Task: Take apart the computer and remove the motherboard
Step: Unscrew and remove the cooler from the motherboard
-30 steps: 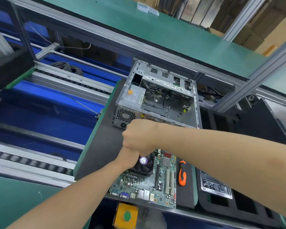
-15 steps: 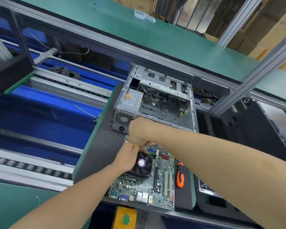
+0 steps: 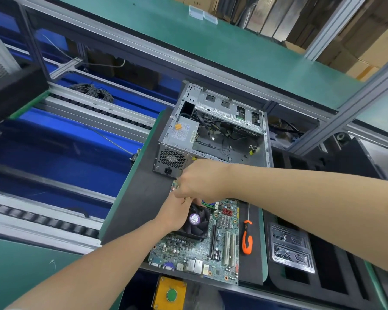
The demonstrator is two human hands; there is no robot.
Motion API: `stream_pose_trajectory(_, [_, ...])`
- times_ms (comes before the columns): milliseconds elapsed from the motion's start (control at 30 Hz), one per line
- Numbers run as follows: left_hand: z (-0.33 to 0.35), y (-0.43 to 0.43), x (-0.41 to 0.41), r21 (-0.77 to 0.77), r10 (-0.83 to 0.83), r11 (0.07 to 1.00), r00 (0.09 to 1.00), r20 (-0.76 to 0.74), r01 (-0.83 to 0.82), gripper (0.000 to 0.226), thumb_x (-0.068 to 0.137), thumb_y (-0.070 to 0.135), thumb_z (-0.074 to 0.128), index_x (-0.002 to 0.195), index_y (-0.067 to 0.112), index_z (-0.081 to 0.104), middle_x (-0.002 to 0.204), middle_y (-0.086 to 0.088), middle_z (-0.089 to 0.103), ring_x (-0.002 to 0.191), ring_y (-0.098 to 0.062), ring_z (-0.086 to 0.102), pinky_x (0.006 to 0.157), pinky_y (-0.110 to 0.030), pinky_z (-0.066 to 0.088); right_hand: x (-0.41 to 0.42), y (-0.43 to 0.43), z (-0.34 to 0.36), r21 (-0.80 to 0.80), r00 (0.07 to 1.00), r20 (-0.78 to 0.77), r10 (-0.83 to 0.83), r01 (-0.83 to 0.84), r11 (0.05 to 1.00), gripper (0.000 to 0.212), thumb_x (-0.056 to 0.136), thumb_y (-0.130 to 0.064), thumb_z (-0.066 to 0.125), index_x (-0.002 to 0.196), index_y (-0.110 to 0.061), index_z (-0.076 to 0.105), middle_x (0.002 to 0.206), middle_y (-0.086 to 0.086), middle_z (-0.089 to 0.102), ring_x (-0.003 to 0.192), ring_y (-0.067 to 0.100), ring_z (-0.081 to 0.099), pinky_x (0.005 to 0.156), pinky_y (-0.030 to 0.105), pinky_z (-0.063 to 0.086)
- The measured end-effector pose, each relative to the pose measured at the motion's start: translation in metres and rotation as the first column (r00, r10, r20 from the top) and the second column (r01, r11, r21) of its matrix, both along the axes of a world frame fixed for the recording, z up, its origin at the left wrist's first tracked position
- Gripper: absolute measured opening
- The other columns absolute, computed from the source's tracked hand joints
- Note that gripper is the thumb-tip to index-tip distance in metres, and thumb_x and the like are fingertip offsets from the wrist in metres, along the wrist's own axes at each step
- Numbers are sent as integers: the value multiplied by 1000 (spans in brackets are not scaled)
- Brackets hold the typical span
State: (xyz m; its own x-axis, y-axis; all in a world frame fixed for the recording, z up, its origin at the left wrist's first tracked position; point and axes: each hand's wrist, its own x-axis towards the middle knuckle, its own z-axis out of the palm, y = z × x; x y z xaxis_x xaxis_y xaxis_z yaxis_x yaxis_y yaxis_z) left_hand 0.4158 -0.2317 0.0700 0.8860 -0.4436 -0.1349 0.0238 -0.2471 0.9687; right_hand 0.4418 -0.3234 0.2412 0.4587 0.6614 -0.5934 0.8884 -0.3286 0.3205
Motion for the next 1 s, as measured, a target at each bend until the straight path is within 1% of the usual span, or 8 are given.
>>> stream_pose_trajectory(133, [-1, 2, 1, 1, 10, 1000, 999, -42, -10, 44, 110, 7, 39, 70, 12, 55, 76, 1, 62, 75, 6, 59, 74, -7, 41, 2, 9, 4, 7, 999, 17, -51, 51, 999, 16, 92, -19, 67, 107, -16, 67, 92, 4, 66, 87, 29, 65, 61, 33, 47])
stream_pose_trajectory(233, [-2, 0, 4, -32, 5, 999, 994, -106, -8, 43, 108, 2, 38, 68, 10, 50, 81, -21, 59, 90, -25, 61, 84, -21, 43, 1, 16, 8, 123, 915, -32, -402, 403, 907, 24, 92, -37, 66, 93, -13, 68, 75, 2, 59, 77, 29, 65, 54, 31, 47])
stream_pose_trajectory(333, [-6, 2, 4, 37, -16, 999, 997, -71, 19, 44, 112, 21, 39, 70, 17, 51, 83, -8, 70, 87, -1, 67, 80, -14, 44, 8, 24, 21, 36, 416, -216, -884, 908, 418, 65, 96, -69, 50, 95, -8, 73, 70, 7, 71, 61, 25, 73, 43, 26, 54])
stream_pose_trajectory(400, [-7, 3, 4, 77, -15, 997, 1000, 16, 14, 47, 111, 28, 40, 67, 20, 53, 77, 8, 70, 77, 0, 62, 74, -23, 45, 14, 29, 23, -190, 155, -249, -956, 960, 205, 73, 106, -62, 29, 116, -1, 68, 74, 10, 70, 52, 16, 65, 37, 18, 48])
stream_pose_trajectory(600, [-2, 4, 3, 119, -1, 993, 996, 91, -10, 50, 108, 11, 43, 62, 26, 54, 59, 20, 57, 63, 16, 53, 57, -7, 37, 17, 22, 7, -350, -117, -365, -924, 936, 20, 50, 114, -31, 30, 122, 4, 65, 69, 4, 54, 49, 11, 33, 42, 17, 27])
stream_pose_trajectory(700, [-3, 2, 4, 123, -6, 992, 996, 93, -6, 51, 108, 16, 45, 60, 26, 56, 74, 19, 62, 73, 22, 58, 67, -1, 39, 16, 12, 9, -256, 13, -392, -920, 959, 122, 47, 111, -32, 42, 111, 2, 73, 60, 2, 51, 49, 15, 34, 49, 21, 30])
stream_pose_trajectory(800, [-6, 1, 6, 147, -38, 989, 996, 80, 26, 45, 107, 17, 46, 65, 25, 58, 92, 4, 75, 96, -1, 69, 87, -26, 52, 10, 8, 8, -96, 441, -239, -865, 876, 473, 44, 103, -35, 55, 73, -7, 71, 52, 0, 57, 51, 19, 50, 54, 25, 43])
stream_pose_trajectory(1000, [-7, 1, 5, 160, 9, 987, 990, 144, -33, 46, 106, 18, 46, 63, 29, 59, 64, 23, 64, 71, 10, 59, 58, -10, 40, 1, 8, -3, 51, 895, -45, -444, 446, 894, 33, 92, -23, 72, 73, -12, 47, 67, 0, 36, 54, 18, 45, 46, 28, 35])
